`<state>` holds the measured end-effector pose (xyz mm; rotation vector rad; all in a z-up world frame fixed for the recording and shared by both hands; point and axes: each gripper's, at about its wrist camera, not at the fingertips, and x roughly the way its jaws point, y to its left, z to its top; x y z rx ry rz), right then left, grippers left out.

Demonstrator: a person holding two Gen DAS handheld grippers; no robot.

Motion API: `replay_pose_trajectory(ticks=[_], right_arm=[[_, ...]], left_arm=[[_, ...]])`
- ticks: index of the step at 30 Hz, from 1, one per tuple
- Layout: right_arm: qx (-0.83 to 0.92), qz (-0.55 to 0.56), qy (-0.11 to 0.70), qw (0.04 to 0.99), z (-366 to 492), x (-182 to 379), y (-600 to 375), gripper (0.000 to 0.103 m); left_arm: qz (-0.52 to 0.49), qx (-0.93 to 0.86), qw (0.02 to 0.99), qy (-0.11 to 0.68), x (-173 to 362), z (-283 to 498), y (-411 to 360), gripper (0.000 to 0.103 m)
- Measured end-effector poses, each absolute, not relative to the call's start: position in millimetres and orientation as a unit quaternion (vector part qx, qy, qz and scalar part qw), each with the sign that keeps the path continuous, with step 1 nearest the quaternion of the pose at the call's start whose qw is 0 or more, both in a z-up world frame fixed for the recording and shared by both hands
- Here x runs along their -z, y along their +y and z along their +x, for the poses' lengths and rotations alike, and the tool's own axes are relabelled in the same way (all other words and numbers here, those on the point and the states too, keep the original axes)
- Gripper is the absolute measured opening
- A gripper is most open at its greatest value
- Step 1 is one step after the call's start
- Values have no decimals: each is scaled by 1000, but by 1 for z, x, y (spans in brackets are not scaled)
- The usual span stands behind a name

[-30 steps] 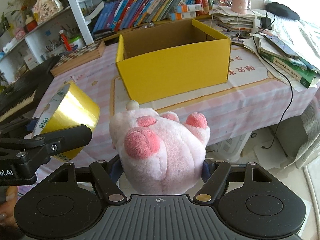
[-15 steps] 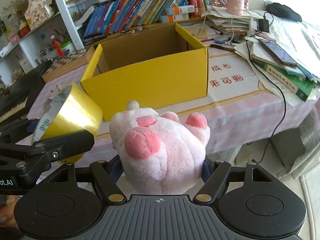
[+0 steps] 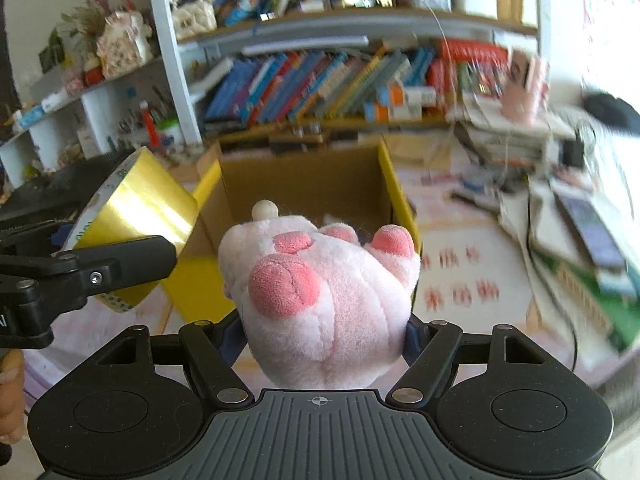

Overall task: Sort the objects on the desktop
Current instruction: 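Lower both tools into the box and open both grippers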

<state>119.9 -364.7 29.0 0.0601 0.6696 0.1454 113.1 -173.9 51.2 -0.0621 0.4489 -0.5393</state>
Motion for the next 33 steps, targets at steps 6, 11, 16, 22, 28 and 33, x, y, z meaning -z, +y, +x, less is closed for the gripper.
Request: replay_pose_trajectory(ticks=[6,11,16,22,28,33], right_arm=[[-75,12,295,952,165,-40,-374,75],[-98,-31,294,950,202,-35,-369,75],[-154,-125,304,932,241,-20,-349,75],[-223,-232,345,882,288,7,-324,76],[-248,-304,368,843,310,28,-312,76],[-247,-329,373,832,318,36,-310,81]], left_arm=[[-9,239,951,198,-62,141,-182,90],[9,223,952,211,-53,169,-192,90],[30,210,950,228,-42,196,-197,90],[47,199,942,266,-28,226,-205,90],[64,199,933,294,-14,240,-211,90],[71,190,930,307,-8,247,-213,91]])
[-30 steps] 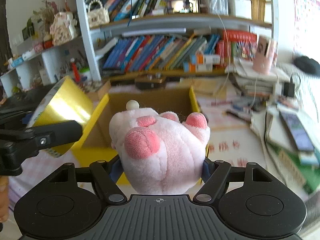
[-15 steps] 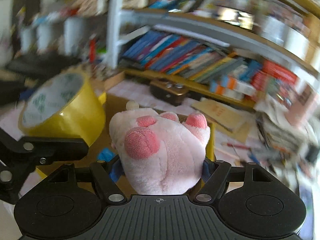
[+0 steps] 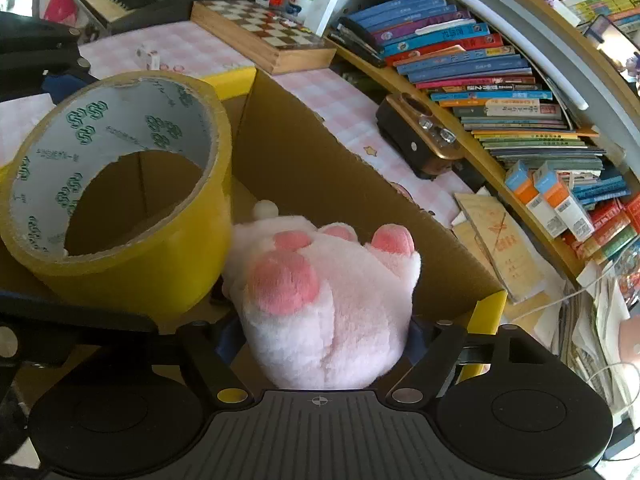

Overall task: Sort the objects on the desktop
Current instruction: 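Lower both tools into the box and open both grippers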

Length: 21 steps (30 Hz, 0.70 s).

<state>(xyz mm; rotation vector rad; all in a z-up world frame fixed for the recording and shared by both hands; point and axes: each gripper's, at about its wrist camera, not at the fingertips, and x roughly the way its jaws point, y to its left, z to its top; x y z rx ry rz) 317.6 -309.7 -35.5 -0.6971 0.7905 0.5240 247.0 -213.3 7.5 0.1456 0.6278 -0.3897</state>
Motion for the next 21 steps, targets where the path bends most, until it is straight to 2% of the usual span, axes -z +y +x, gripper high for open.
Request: replay_pose_trajectory(ticks=[2,5,13,21], right_arm=[[-248,-328,372,832,319,37,-310,82],[-245,-339,361,834,319,36,-308,88],[-219,-303,345,861,316,11,-323,96],[-180,-205,335,902,298,-18,-347,96]], left_arm=[[74,185,930,309,-6,249,-213,92],[75,184,935,294,-7,249,-212,103],[74,173,948,258,-23,238,-209,103],[28,143,961,233,-43,214,-189,103]])
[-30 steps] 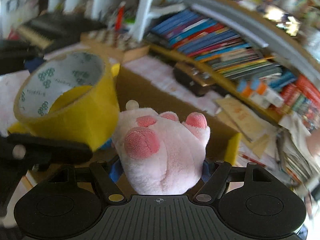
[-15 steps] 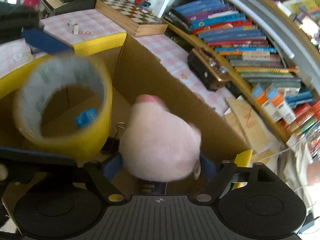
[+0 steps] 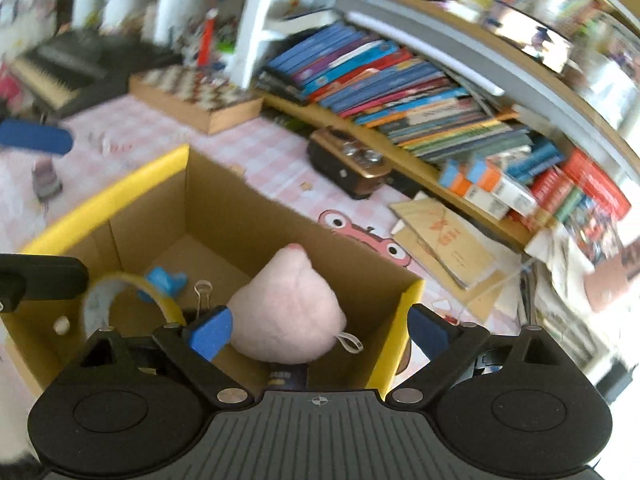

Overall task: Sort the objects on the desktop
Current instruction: 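Lower both tools into the box and open both grippers, then lift both tools out of the box and back over the table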

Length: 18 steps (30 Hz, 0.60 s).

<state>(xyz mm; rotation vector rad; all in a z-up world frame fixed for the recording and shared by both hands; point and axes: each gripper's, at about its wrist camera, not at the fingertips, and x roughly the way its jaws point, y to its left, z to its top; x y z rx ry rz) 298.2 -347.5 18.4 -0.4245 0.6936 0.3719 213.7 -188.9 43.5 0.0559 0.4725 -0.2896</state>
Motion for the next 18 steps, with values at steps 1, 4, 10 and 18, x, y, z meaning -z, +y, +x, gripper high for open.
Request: replay_pose_trajectory(ticks=[1,4,10,18], right_arm=[[-175,-195,331,906,294,-22,-349,96],[-163,-175,314,919,280,-28,-353,99],[-152,-110,283,941,246,-42,-360,101],[-125,-39,263,956,203,-40,-371,102]], left_arm=[[21,140,963,231,-46,210,-186,103],[3,138,965,225,-52,198,-181,103],[-17,135,968,213,-60,174,-173,103],[-37,111,969,218,-54,143,-157,103]])
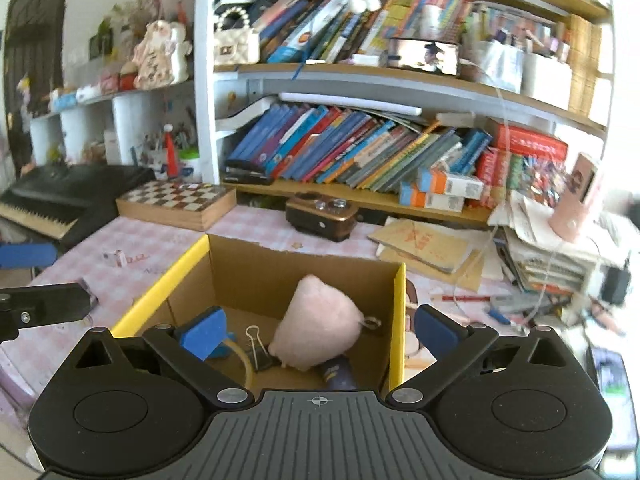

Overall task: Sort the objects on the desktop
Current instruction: 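Lift both tools out of the box and back over the table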

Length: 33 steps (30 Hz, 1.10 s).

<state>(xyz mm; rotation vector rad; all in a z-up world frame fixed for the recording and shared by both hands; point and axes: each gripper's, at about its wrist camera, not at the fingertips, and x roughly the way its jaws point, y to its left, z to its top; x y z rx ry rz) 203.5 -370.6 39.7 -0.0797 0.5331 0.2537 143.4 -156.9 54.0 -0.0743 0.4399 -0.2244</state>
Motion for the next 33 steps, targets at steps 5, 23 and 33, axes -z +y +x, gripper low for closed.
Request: replay_pose_trajectory(ticks=[5,23,33], right_arm=[[-99,-6,271,957,182,-28,-373,102],[-34,44,329,943,115,10,-328,102],[-18,48,353,934,90,18,-288,102]], left_arm=[[-44,96,969,224,-48,127,-146,103],[-48,99,958,263,-14,87,-102,103],[-49,105,950,288,-4,71,-69,103]])
